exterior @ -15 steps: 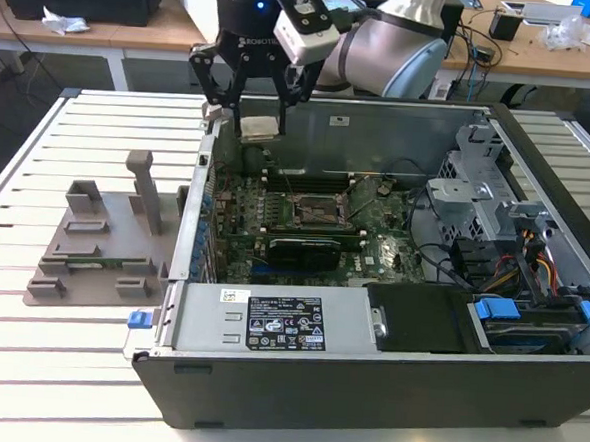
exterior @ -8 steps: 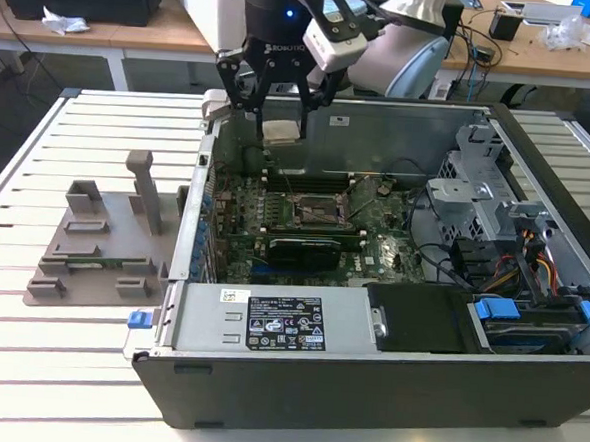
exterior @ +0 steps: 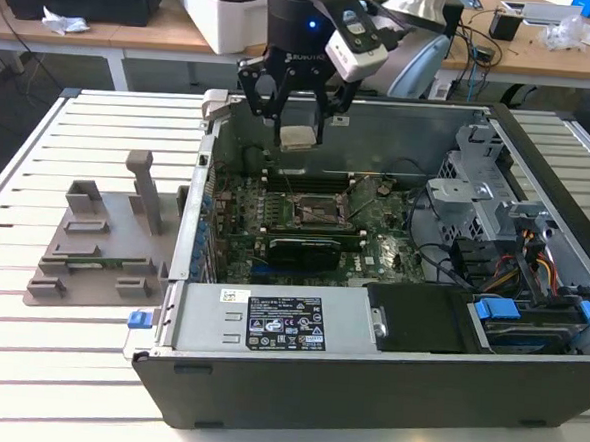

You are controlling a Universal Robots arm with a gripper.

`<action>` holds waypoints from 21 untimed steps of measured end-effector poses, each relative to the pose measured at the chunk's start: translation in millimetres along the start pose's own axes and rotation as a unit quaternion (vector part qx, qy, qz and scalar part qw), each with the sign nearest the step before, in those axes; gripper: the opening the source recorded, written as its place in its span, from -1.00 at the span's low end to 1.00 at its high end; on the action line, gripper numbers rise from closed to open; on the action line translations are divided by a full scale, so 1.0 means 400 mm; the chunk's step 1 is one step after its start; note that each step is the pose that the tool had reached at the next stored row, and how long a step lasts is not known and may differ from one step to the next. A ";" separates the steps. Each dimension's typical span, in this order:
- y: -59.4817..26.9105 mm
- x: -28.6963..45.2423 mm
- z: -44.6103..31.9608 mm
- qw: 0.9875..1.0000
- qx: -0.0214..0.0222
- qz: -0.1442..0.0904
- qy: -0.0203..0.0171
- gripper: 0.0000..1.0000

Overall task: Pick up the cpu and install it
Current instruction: 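Pick up the cpu and move it towards the insertion slot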

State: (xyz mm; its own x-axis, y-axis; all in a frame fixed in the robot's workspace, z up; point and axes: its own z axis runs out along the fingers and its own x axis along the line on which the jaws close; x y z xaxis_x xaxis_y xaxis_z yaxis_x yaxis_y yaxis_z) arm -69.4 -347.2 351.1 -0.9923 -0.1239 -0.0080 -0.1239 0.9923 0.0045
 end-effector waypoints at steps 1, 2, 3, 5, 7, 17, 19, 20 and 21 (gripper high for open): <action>0.000 -0.004 0.002 1.000 0.000 0.000 0.000 0.09; 0.000 -0.007 0.003 1.000 0.000 0.000 0.000 0.09; 0.000 -0.012 0.006 1.000 0.000 0.000 0.000 0.09; 0.001 -0.022 0.011 1.000 0.000 0.000 0.000 0.09; 0.002 -0.029 0.017 1.000 0.000 0.000 0.000 0.09; 0.027 -0.084 0.079 1.000 0.000 0.000 0.002 0.09; 0.031 -0.094 0.089 1.000 0.000 0.000 0.003 0.09; 0.032 -0.099 0.094 1.000 0.000 0.000 0.003 0.09; 0.034 -0.103 0.098 1.000 0.000 0.000 0.003 0.09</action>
State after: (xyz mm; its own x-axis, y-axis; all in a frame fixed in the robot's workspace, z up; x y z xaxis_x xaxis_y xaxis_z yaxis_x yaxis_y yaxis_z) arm -29.8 -328.4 312.1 -0.9923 -0.1238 -0.0016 -0.1238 0.9923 0.0051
